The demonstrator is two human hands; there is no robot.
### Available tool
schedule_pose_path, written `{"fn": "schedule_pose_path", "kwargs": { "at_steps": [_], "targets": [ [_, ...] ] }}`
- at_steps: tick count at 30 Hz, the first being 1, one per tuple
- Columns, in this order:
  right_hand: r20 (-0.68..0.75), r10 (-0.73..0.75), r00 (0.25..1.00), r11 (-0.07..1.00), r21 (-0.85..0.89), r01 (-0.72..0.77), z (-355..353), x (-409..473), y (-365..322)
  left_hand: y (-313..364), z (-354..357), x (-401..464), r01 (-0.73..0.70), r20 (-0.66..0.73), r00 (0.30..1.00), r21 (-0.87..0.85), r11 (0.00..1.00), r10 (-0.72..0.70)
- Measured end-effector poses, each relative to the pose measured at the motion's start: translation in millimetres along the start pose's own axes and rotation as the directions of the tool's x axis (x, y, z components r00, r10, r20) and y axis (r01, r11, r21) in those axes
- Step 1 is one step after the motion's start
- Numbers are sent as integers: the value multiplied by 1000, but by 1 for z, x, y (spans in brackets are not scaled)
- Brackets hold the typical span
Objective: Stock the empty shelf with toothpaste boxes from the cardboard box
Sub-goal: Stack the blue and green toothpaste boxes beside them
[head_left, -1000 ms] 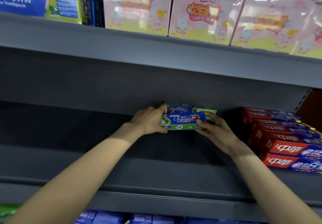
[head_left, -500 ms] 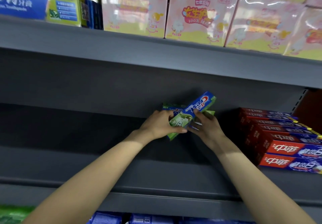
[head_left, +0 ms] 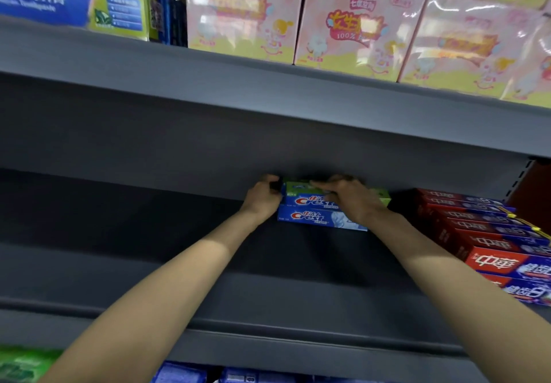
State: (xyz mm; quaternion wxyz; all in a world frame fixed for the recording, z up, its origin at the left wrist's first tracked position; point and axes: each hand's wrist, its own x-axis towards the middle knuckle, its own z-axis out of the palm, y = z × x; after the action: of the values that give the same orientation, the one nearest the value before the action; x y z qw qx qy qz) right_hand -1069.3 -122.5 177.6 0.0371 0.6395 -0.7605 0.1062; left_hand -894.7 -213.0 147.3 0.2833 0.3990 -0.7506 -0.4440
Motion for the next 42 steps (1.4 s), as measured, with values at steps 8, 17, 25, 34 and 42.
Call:
{"fn": "schedule_pose_path", "kwargs": {
  "at_steps": [8,17,25,34,42],
  "targets": [
    [-203,85,976,973,-192,-125,37,-1,-22,1,-5,-1,-64,67,996,100,993,58],
    [-251,248,936,969,59,-241,39,-23,-70,1,-20,-17,-219,88,976,373,902,201],
    [-215,286,934,938,262,-227,28,-67,-156,-9,-64,-84,-286,55,941,659,696,335],
    [-171,73,983,940,341,-10,40,-157,-289,-62,-149,-230,-240,-65,914,707,665,400],
    [86,-74,994,894,447,28,115,-248,-453,-163,-243,-408,69,-239,963,657,750,121]
  ]
}}
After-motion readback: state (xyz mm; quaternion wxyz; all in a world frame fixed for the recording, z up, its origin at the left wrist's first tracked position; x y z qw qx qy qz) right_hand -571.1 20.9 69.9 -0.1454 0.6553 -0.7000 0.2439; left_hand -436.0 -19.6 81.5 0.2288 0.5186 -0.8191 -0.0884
